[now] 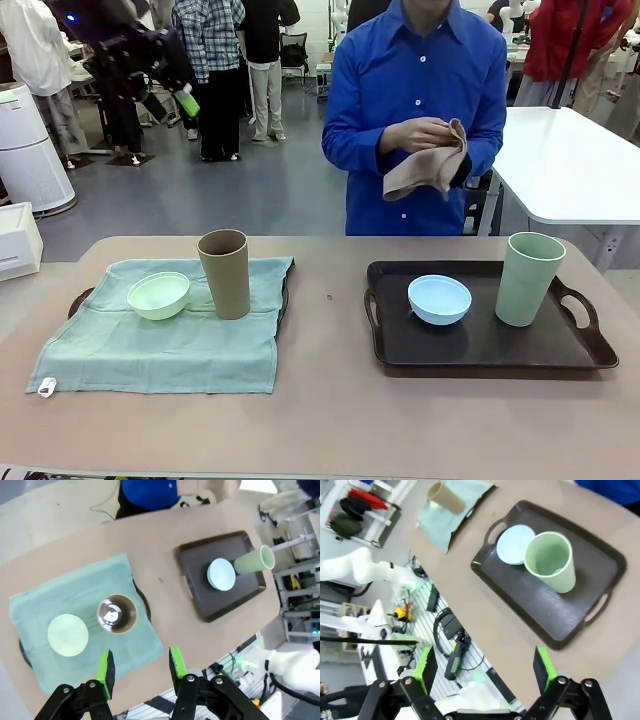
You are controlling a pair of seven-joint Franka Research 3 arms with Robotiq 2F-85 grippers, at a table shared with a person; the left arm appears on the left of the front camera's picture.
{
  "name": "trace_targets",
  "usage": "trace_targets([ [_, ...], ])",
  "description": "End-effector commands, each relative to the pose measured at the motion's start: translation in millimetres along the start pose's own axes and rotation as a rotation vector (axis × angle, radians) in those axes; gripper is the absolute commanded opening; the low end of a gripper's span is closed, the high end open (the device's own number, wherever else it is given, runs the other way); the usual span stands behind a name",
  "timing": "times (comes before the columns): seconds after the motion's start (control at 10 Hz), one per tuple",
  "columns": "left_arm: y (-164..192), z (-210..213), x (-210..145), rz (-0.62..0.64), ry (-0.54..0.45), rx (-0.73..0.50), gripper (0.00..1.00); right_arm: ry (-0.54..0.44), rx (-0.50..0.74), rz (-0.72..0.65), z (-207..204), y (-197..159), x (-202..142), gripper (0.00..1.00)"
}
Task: Set up a tray with a mat and arrange the tableware.
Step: Pick up the Picnic Bowl and Reusable plastic cup from the Handle tray in front of the human's position and hold them in the air.
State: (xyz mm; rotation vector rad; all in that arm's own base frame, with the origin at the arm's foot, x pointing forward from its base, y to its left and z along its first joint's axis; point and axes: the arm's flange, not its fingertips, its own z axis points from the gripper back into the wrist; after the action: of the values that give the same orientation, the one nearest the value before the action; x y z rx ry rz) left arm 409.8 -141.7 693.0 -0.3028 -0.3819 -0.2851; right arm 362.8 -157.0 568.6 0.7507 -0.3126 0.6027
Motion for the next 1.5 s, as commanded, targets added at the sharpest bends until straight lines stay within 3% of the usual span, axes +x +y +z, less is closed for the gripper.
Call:
trace_targets([
  [0.0,7.0,8.2,-4.3,-0.014,-0.013,0.021,0.59,-0.004,-0.043,-0.024,-1.9,4.7,3.8,1.0],
  [0.1,0.0,0.0,0.0,0.0,0.0,0.0,0.59,0.0,0.0,0.0,0.0,0.0,0.0,1.0],
  [0.2,-16.6,-18.8,22.8,-0.023,-0.002,-0.06,0.59,0.039,-0.029,0.323,-1.5,-17.6,14.1,1.0],
  [0.4,-65.0,-63.3,61.3,-0.03,0.041,-0.149,0.59,-0.024,0.006,0.458,-20.3,-59.6,42.1,1.0],
  [0.6,-103.3,-99.9,90.6,0.013,0.103,-0.179,0.59,-0.107,-0.01,0.611,-29.4,-93.6,48.6,1.0],
  [1.0,-173.4,-175.3,108.0,0.033,0.217,-0.095,0.59,-0.064,0.067,0.767,-72.8,-139.0,52.9,1.0],
  [1.4,-196.5,-252.2,108.5,0.044,0.346,0.009,0.59,0.004,0.123,0.763,-104.5,-156.6,52.0,1.0],
])
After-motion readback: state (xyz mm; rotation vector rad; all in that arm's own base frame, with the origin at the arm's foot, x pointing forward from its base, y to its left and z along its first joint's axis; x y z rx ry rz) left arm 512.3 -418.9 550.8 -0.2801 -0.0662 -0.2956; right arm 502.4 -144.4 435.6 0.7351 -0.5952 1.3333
